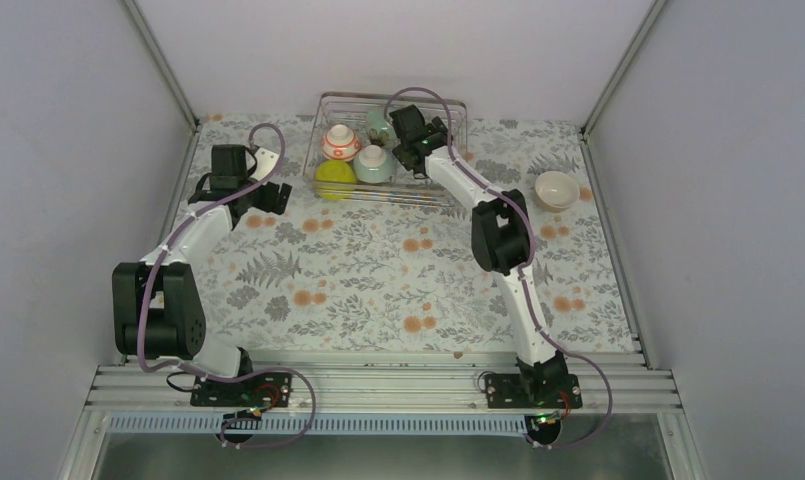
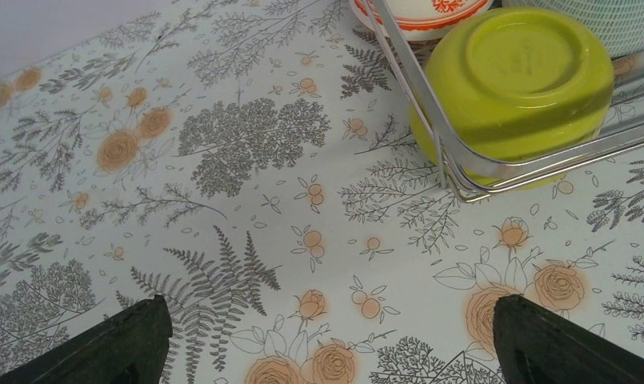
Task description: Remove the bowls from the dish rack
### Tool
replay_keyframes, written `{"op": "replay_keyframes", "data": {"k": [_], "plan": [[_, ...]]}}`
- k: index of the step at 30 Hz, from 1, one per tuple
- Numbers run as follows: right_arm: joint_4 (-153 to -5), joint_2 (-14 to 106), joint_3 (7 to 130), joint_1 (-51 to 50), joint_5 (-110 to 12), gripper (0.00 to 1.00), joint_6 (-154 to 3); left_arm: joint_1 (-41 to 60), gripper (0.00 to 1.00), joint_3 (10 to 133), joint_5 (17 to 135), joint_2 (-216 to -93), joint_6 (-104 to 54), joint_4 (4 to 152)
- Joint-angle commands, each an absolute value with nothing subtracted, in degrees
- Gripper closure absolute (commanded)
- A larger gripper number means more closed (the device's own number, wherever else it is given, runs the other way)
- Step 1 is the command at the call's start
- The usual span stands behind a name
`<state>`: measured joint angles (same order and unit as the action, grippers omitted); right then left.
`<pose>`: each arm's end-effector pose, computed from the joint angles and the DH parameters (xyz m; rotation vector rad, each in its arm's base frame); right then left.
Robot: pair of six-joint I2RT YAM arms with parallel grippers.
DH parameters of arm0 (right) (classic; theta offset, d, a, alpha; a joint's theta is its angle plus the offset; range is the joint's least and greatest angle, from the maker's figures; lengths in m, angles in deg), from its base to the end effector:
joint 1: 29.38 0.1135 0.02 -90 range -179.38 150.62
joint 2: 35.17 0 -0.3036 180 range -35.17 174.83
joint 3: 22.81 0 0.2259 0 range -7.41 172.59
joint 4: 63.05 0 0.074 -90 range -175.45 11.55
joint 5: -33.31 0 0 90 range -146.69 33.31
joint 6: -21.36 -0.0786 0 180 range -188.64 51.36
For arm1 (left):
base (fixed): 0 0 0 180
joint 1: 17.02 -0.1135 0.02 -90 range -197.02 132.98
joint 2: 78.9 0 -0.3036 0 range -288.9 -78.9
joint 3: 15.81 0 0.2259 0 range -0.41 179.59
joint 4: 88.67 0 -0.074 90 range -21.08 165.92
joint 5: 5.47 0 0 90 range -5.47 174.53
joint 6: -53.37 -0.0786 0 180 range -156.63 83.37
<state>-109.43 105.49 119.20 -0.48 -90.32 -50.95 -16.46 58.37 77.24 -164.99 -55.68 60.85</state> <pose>0.5281 0.2418 0.2126 -0.6306 2.1755 -0.5851 0.3325 -0.0132 0.2673 0.4559 2.2578 0.0184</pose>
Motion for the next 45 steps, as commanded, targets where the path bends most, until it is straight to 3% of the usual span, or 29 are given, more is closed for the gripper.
{"op": "replay_keyframes", "data": {"k": [1,25,27,35,45], "plan": [[-109.2,105.6,117.8,-2.0,-93.9,0.00,-50.2,-16.1,0.00,58.0,76.1,-163.2,-56.0,61.9],[-98.6,94.3,102.4,-5.7,-106.0,0.05,-40.5,-16.1,0.00,58.4,74.3,-162.8,-54.8,61.2],[-98.9,94.2,102.1,-5.7,-105.6,0.08,-40.5,-16.1,0.00,58.4,74.3,-162.7,-54.8,61.2],[-101.4,94.9,103.2,-5.7,-104.3,0.55,-42.3,-16.1,0.00,59.0,74.6,-162.7,-55.1,60.8],[-97.0,94.6,101.5,-5.7,-108.9,0.72,-38.0,-16.1,0.00,58.6,74.4,-162.8,-54.8,61.1]]}}
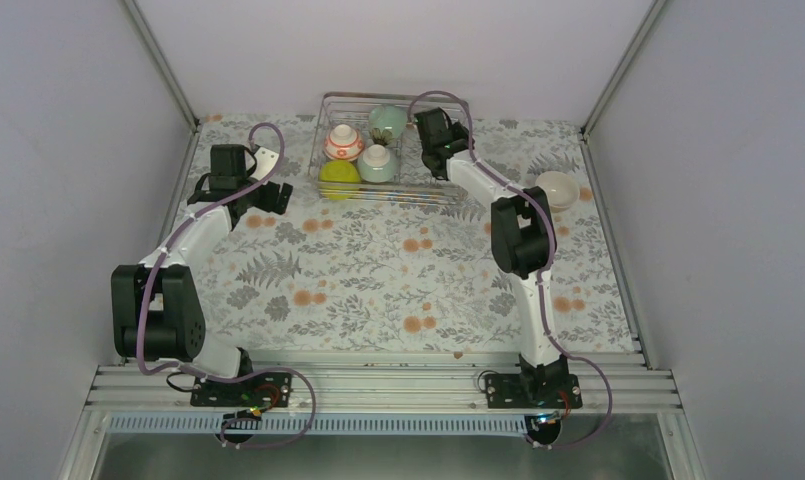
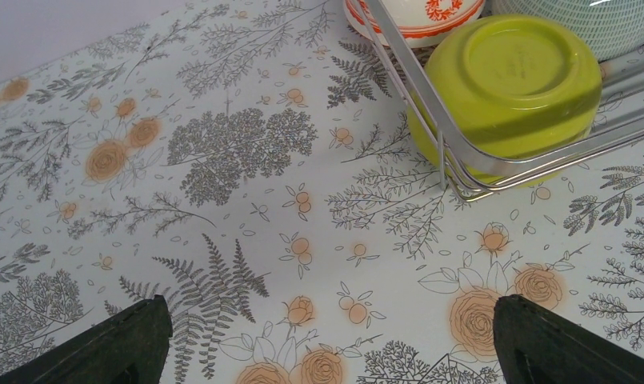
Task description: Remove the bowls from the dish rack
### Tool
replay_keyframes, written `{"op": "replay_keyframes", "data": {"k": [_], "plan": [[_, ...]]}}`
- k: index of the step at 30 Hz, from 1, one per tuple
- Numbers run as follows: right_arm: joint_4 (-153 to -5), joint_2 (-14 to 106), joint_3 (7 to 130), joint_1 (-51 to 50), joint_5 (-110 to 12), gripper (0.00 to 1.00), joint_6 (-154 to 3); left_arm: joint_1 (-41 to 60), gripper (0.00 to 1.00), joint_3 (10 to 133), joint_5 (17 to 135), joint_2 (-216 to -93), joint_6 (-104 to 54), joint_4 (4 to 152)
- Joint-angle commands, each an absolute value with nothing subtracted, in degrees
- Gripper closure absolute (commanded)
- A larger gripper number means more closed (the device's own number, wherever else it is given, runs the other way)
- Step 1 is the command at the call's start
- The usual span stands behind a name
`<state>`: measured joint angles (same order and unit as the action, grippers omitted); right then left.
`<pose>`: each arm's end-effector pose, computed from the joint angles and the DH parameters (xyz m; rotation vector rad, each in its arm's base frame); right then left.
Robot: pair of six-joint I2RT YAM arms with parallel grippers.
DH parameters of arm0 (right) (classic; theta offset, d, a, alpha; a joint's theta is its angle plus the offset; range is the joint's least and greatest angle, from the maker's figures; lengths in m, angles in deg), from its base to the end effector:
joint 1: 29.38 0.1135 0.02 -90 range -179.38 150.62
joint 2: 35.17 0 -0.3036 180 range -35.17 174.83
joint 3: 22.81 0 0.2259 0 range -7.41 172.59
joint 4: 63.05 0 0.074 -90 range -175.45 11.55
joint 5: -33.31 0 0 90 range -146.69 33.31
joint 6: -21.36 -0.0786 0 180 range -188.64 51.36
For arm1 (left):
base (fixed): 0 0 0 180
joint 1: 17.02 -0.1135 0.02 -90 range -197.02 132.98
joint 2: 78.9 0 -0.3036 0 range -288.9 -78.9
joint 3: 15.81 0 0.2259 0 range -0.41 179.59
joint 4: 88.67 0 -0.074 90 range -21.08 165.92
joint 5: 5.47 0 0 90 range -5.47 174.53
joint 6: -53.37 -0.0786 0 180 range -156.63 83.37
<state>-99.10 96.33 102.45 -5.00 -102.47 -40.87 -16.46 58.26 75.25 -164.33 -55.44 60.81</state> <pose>0.5160 0.1720 0.2297 -0.5899 2.1273 -0.9442 0.3300 -0.0159 0.2705 0.4668 2.2421 -0.0213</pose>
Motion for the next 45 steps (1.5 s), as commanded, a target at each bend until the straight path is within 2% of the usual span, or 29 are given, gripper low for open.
{"op": "replay_keyframes", "data": {"k": [1,4,8,22,39,45], "plan": [[-96.7,94.6,101.4,-5.6,-109.3,0.76,-37.6,-16.1,0.00,58.6,74.5,-162.9,-54.8,61.1],[-95.8,94.4,101.1,-5.5,-110.1,0.88,-36.7,-16.1,0.00,59.0,74.4,-163.0,-54.7,61.1],[-95.8,94.2,100.8,-5.5,-110.6,0.97,-36.5,-16.1,0.00,59.5,74.3,-163.3,-54.6,61.0],[-93.9,93.1,100.5,-5.5,-112.3,0.97,-34.4,-16.1,0.00,59.7,74.6,-163.6,-54.5,61.1],[-84.6,85.7,100.2,-5.4,-115.7,0.97,-23.1,-16.1,0.00,60.1,74.1,-163.4,-54.2,60.7],[-86.6,82.6,97.9,-7.1,-115.1,0.97,-25.1,-16.1,0.00,59.7,74.3,-162.8,-54.8,60.5]]}}
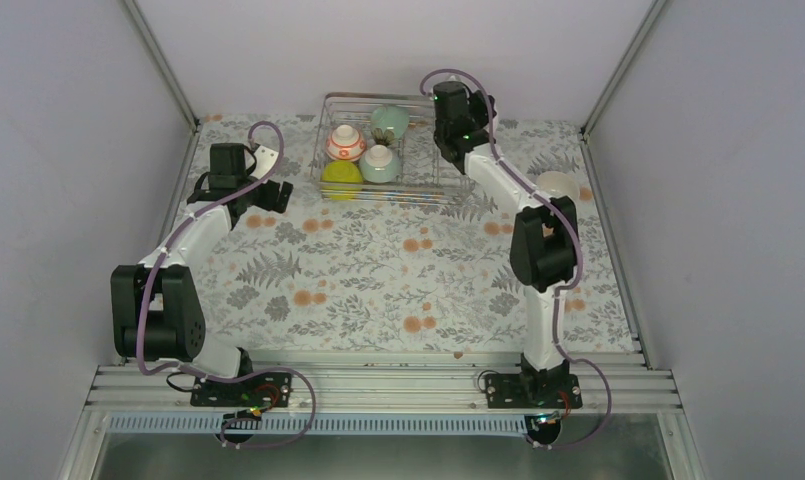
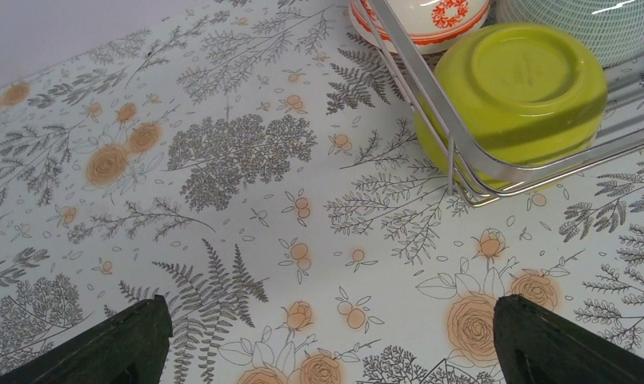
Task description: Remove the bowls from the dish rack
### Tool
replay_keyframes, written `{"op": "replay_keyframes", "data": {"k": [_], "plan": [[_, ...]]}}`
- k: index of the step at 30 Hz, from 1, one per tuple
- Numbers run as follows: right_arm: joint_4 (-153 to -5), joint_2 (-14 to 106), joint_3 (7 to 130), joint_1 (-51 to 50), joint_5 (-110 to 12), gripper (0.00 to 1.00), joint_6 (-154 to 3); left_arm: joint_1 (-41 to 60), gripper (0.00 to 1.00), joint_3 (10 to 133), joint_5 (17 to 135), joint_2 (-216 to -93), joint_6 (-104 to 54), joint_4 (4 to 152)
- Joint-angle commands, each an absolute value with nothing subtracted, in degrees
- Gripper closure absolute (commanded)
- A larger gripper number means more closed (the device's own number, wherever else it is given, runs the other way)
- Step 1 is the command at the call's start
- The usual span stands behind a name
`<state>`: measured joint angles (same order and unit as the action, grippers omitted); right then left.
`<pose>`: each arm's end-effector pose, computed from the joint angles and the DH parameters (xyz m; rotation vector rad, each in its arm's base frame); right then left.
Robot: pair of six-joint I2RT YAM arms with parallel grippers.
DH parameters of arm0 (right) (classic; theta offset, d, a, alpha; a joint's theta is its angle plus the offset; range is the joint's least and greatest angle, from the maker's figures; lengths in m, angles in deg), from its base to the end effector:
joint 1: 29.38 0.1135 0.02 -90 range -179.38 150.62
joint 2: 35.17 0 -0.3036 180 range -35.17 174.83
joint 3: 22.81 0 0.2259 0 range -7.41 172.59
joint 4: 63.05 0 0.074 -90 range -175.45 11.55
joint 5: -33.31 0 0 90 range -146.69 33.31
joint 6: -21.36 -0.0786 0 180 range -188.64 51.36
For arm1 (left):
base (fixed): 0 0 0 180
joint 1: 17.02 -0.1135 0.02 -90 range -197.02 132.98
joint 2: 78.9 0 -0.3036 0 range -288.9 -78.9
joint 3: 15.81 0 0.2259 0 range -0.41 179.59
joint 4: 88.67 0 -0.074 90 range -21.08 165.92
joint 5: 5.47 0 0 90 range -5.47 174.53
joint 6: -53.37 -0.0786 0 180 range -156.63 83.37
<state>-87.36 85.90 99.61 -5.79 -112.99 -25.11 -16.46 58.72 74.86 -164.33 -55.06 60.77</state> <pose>0.4943 0.1445 0.3330 -0.4762 1.9038 -1.1869 0.3310 -0.0164 0.2731 0.4620 2.2349 -0.0309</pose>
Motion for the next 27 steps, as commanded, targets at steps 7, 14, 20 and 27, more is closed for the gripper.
{"op": "replay_keyframes", "data": {"k": [7,14,20,27], "plan": [[-107.4,76.7,100.4,-15.1,-102.0,0.97,-40.6,-16.1,0.00,59.3,73.7,-161.8,-54.9,60.2],[-116.5,68.1,94.1,-28.5,-84.1,0.97,-46.4,-16.1,0.00,60.0,72.5,-162.0,-54.4,60.1],[-115.7,62.1,82.0,-38.0,-70.6,0.97,-47.6,-16.1,0.00,60.0,72.2,-161.6,-54.3,60.2],[-110.8,62.5,74.6,-43.4,-57.1,0.97,-46.6,-16.1,0.00,59.7,71.8,-160.7,-54.3,60.1]]}}
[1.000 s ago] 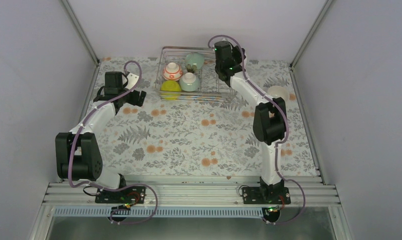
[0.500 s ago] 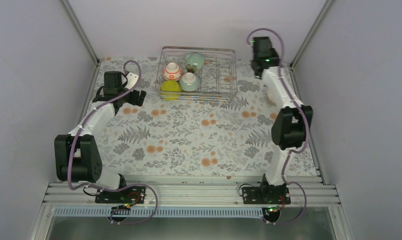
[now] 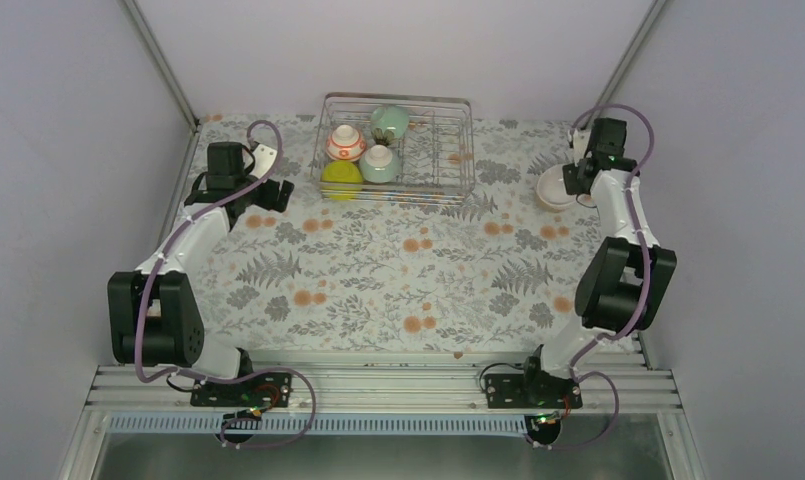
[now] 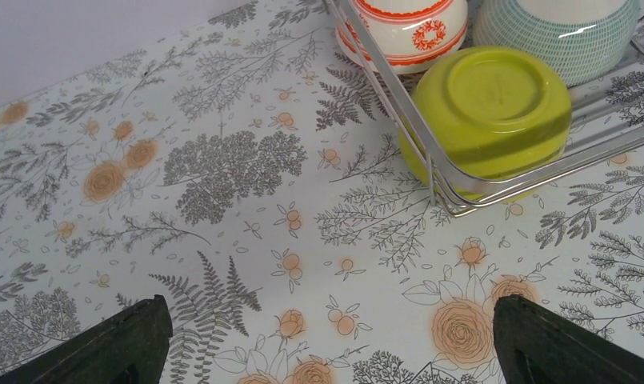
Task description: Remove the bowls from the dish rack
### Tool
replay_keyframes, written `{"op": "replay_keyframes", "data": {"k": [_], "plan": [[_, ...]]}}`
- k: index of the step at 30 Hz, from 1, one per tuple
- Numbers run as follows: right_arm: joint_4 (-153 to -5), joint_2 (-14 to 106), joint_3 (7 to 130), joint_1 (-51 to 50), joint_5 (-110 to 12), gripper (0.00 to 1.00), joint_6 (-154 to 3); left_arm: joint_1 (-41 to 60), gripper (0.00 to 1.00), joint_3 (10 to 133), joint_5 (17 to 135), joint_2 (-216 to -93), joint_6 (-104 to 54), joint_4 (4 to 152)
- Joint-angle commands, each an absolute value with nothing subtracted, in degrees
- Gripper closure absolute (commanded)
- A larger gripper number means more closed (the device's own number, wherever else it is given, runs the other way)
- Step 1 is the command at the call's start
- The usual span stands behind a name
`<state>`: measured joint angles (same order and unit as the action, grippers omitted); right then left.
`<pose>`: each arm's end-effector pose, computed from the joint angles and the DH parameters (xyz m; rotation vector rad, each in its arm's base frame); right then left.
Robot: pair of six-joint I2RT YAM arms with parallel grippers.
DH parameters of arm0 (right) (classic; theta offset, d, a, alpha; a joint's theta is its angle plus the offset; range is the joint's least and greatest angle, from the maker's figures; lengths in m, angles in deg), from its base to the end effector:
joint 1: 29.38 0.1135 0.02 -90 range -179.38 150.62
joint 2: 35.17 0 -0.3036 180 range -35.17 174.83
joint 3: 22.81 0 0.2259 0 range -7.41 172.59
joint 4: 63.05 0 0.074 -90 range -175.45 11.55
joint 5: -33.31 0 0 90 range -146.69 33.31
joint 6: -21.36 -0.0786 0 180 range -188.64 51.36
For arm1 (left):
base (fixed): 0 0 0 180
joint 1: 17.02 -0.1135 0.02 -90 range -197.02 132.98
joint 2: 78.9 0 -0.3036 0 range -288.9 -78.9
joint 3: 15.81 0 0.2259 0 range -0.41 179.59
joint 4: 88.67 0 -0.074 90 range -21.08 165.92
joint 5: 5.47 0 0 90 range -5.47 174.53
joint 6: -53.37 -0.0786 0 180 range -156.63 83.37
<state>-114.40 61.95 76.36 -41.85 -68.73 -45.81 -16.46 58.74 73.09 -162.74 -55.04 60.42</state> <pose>0.3692 -0.0984 0.3085 -0.1271 2.4740 -0.5271 0.3256 -0.0188 0.2814 0.4748 2.2059 -0.0607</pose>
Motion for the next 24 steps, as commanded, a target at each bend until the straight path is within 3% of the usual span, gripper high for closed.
{"op": "replay_keyframes", "data": {"k": [1,24], "plan": [[-110.5,63.4,74.6,-43.9,-55.9,0.97,-46.8,-16.1,0.00,59.5,71.9,-160.4,-54.3,60.0],[-112.1,73.4,84.7,-49.9,-47.4,0.97,-49.2,-16.1,0.00,58.1,73.2,-158.9,-55.2,59.8]]}}
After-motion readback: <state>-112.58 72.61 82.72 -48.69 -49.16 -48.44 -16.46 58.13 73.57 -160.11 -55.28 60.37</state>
